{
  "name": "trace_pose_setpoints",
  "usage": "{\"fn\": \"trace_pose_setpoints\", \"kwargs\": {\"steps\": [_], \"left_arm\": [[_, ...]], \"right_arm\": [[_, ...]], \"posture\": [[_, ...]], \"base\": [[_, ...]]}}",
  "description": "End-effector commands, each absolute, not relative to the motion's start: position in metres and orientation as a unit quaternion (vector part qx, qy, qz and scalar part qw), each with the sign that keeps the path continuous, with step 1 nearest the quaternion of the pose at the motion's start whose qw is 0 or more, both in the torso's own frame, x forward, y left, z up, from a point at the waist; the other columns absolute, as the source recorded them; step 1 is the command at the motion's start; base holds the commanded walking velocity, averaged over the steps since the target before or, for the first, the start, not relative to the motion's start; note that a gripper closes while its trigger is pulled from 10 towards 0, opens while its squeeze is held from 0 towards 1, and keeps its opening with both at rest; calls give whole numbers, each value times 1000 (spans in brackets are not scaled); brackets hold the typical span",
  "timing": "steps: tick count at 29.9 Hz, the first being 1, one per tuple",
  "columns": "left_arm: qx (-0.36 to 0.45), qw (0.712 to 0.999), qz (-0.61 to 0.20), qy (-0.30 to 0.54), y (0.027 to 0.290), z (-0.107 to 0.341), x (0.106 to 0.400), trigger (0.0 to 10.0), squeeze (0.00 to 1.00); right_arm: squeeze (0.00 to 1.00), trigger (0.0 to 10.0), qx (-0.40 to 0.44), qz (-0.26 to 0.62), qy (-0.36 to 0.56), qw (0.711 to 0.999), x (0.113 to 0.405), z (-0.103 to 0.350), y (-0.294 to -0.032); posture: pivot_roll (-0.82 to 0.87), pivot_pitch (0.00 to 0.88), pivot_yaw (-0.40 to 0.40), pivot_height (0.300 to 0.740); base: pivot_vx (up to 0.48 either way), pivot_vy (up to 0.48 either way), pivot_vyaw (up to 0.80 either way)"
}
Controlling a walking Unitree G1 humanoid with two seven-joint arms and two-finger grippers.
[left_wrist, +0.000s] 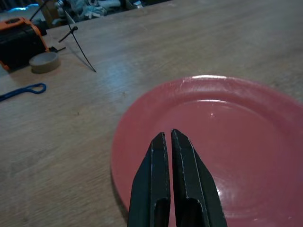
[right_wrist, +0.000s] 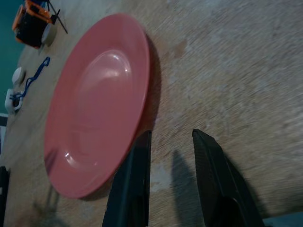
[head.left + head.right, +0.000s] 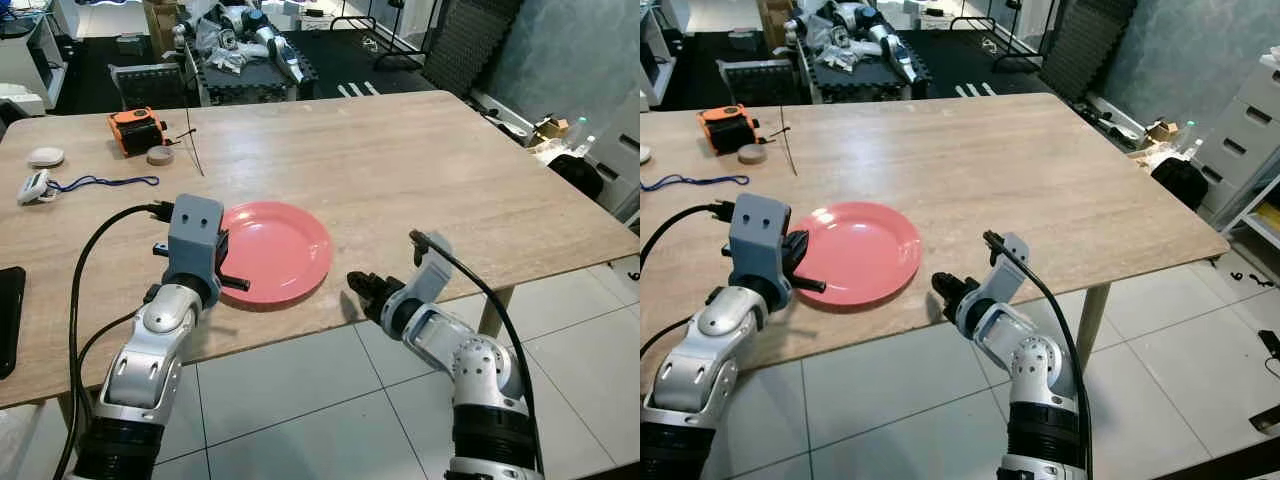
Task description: Setting the table
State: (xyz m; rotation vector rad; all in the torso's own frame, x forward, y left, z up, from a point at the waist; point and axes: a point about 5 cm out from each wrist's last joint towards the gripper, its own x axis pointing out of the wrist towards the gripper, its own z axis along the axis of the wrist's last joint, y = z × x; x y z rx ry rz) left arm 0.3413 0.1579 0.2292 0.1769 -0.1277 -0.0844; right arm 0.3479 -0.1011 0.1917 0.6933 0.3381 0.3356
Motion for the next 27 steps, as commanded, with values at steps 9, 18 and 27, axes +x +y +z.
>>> {"fn": "trace_pose_setpoints", "kwargs": {"steps": [9, 18, 27], "left_arm": [[83, 996, -33, 15, 188, 192, 354, 10000, 0], [147, 982, -119, 4, 192, 202, 371, 10000, 0], [103, 972, -200, 61, 167, 177, 377, 10000, 0]], "right_arm": [[0, 10000, 344, 198, 117, 910, 354, 211, -91], [0, 10000, 343, 195, 92, 915, 354, 218, -94], [0, 10000, 329, 155, 72, 929, 361, 222, -107]], "posture": [[-53, 221, -28, 740], [-67, 234, -4, 740], [-77, 239, 7, 740]], "base": [[0, 0, 0], [0, 0, 0], [0, 0, 0]]}}
